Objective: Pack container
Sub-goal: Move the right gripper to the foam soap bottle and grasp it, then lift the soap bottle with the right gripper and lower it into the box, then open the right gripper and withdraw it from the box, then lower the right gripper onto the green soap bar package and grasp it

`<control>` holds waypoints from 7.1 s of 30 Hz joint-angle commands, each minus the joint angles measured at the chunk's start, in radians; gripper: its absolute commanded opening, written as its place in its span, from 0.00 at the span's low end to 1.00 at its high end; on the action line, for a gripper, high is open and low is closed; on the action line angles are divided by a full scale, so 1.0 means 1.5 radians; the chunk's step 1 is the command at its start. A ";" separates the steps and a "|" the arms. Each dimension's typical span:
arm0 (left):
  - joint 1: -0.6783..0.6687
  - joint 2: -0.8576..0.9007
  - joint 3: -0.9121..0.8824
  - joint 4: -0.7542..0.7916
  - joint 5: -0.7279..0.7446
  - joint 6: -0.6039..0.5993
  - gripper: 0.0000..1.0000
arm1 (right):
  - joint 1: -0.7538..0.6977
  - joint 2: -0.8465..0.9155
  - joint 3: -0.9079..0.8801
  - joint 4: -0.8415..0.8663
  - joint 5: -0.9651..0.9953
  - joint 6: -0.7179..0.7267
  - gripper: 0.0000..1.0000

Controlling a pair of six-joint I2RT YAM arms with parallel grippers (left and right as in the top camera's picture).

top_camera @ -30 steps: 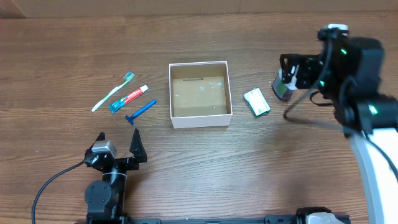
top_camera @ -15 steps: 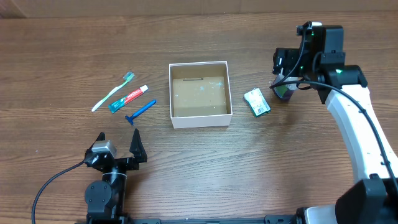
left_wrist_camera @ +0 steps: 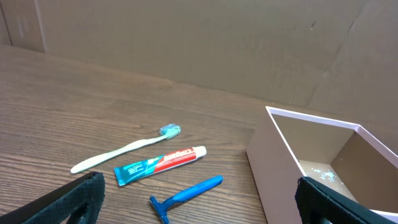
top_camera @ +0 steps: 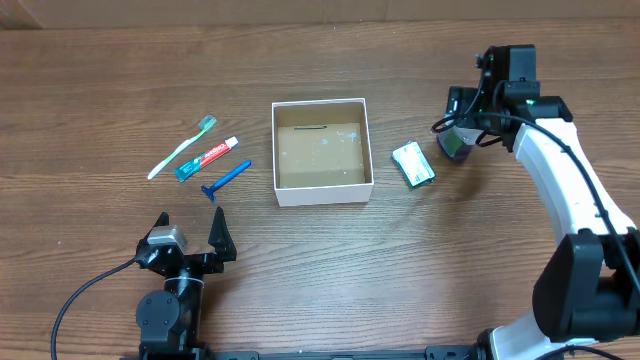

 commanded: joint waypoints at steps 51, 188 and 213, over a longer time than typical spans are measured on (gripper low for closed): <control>0.005 -0.007 -0.002 0.002 0.005 0.008 1.00 | 0.336 -0.205 0.200 -0.072 0.053 0.262 0.16; 0.005 -0.007 -0.002 0.002 0.005 0.008 1.00 | 0.106 0.046 0.206 -0.333 -0.066 0.249 0.90; 0.005 -0.007 -0.002 0.002 0.005 0.008 1.00 | 0.111 0.046 -0.151 0.045 -0.071 0.153 0.90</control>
